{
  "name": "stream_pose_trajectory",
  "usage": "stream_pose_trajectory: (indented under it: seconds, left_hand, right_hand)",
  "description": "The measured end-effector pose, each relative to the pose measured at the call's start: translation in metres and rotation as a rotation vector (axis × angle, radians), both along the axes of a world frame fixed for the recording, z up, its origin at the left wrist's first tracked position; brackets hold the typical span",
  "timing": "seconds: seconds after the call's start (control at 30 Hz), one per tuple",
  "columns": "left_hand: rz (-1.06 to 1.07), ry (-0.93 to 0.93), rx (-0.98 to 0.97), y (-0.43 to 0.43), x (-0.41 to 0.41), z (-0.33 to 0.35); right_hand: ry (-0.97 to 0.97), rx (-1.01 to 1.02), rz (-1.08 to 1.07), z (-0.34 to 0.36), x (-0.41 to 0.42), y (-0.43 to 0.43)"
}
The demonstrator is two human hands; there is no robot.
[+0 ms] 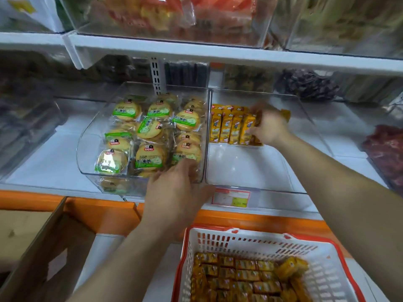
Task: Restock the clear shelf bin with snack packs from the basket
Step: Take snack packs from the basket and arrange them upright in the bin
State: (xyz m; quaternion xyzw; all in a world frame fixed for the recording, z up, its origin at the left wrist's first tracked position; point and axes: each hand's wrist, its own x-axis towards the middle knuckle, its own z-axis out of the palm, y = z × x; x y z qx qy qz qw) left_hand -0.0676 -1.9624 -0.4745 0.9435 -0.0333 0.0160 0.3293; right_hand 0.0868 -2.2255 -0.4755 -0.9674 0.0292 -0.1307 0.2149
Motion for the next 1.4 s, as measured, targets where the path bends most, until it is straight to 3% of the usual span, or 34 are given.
stream_pose_trajectory:
  seconds: [0.17,0.53,0.6,0.73,0.9,1.1,1.23,1.4]
  left_hand:
    - [-0.023,-0.064,0.142,-0.005,0.003,-0.012]
    - [-0.037,0.013,0.101,-0.007,0.004,-0.001]
    - [-0.033,0.030,0.027,-0.007,0.002,0.009]
    - [-0.043,-0.112,-0.051,-0.010,-0.014,0.036]
    - [-0.275,-0.083,-0.106,-0.022,-0.060,0.033]
    - [-0.535,0.316,0.275,-0.050,-0.092,-0.045]
    - [-0.427,0.544,0.375,-0.053,-0.095,-0.122]
    - [-0.331,0.603,0.366,-0.054,-0.104,-0.211]
  right_hand:
    - [-0.029,-0.098,0.002,-0.013,0.016,0.001]
    - [0.073,-0.242,-0.063,-0.001,-0.001,0.006]
    - [0.071,-0.222,-0.067,0.011,-0.018,0.006]
    - [0.034,-0.128,0.014,0.040,-0.077,0.009]
    - [0.020,-0.023,0.168,0.056,-0.190,0.006]
    - [0.453,0.081,0.156,-0.038,-0.272,-0.021]
    - [0.699,0.127,0.093,-0.125,-0.287,-0.040]
    - [0.743,0.219,-0.011,-0.218,-0.289,-0.052]
